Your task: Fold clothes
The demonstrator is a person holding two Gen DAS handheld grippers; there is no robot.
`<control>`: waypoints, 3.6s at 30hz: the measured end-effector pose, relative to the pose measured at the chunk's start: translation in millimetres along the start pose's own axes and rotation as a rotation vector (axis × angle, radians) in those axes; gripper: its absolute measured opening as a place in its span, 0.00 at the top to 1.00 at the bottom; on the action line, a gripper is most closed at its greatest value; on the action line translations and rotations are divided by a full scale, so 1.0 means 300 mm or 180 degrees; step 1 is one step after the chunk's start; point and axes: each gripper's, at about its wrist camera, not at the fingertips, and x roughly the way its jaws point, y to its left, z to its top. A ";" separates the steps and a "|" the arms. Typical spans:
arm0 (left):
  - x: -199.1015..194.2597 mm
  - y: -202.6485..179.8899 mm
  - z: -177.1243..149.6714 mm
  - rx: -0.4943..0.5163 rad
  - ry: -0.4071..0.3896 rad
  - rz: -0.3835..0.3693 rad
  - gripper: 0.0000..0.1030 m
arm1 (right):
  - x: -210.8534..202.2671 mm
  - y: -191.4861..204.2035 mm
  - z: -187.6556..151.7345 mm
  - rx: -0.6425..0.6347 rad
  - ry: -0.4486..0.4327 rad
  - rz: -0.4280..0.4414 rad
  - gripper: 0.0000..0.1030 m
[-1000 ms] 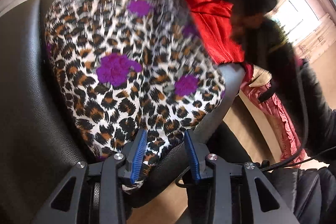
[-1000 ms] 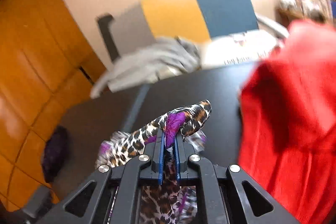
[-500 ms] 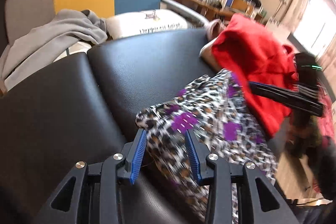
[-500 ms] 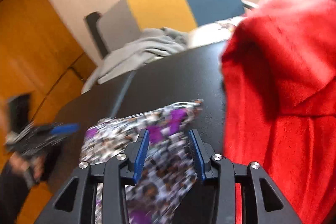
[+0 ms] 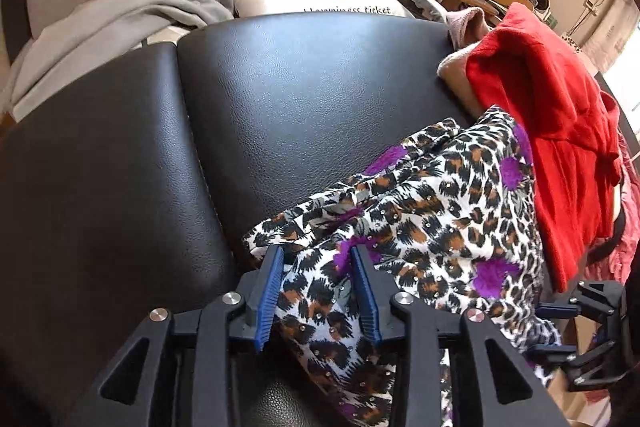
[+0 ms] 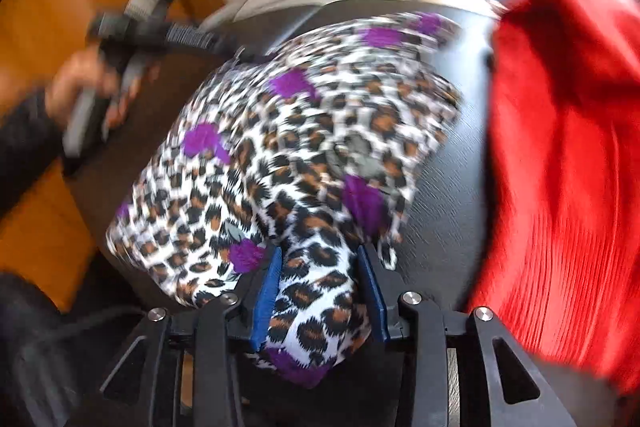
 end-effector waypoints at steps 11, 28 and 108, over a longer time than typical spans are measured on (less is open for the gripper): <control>-0.232 0.206 -0.241 -0.0982 -0.0710 -0.1275 0.45 | -0.096 -0.062 0.095 0.0467 -0.0376 0.0397 0.33; -0.045 0.114 -0.270 -0.0948 -0.0500 -0.1767 0.30 | 0.200 -0.160 0.359 0.1076 -0.0287 0.0565 0.16; -0.934 1.073 -0.945 -0.3201 -0.1264 0.3060 0.72 | 0.814 1.676 0.680 -0.2292 -0.0098 0.0926 0.38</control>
